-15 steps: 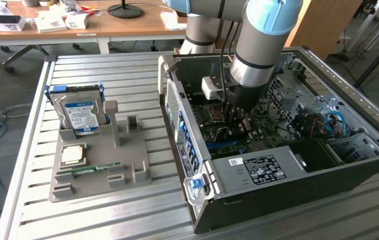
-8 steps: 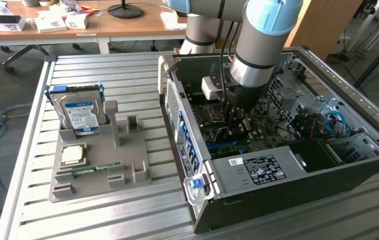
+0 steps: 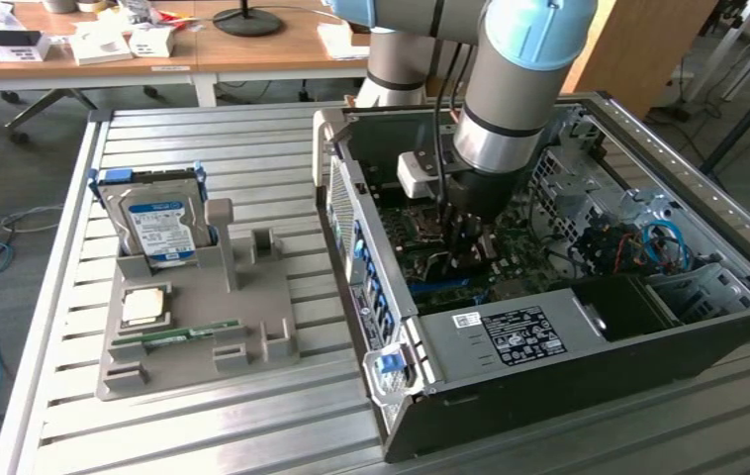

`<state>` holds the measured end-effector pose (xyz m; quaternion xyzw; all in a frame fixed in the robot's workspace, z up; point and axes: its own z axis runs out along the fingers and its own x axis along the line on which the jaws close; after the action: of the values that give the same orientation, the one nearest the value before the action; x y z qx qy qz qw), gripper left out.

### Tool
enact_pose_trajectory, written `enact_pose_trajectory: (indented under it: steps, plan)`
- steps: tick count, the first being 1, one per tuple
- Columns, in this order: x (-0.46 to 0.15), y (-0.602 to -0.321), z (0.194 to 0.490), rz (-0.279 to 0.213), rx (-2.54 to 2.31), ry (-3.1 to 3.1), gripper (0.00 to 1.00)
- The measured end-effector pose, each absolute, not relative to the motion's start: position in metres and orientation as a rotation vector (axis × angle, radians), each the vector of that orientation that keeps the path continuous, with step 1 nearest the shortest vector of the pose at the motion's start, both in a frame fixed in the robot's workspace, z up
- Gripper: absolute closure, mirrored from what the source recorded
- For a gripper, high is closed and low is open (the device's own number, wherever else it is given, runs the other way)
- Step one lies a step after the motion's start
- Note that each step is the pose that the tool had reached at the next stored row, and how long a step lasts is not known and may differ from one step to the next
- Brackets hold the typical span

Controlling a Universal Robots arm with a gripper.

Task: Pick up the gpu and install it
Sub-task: 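Insert the gpu into the slot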

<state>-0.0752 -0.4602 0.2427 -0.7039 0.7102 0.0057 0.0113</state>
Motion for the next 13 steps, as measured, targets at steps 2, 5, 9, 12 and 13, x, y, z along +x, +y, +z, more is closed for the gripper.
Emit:
enact_pose_trajectory:
  steps: [2, 5, 9, 12, 13]
  plan:
    - [-0.0753, -0.4602, 0.2428, 0.017, -2.196, 2.215, 0.73]
    - [-0.0753, -0.4602, 0.2428, 0.018, -2.196, 2.215, 0.73]
    - [-0.0753, -0.4602, 0.2428, 0.018, -2.195, 2.215, 0.73]
    - [-0.0754, -0.4602, 0.2428, 0.018, -2.195, 2.215, 0.72]
    - [-0.0754, -0.4602, 0.2428, 0.018, -2.195, 2.215, 0.72]
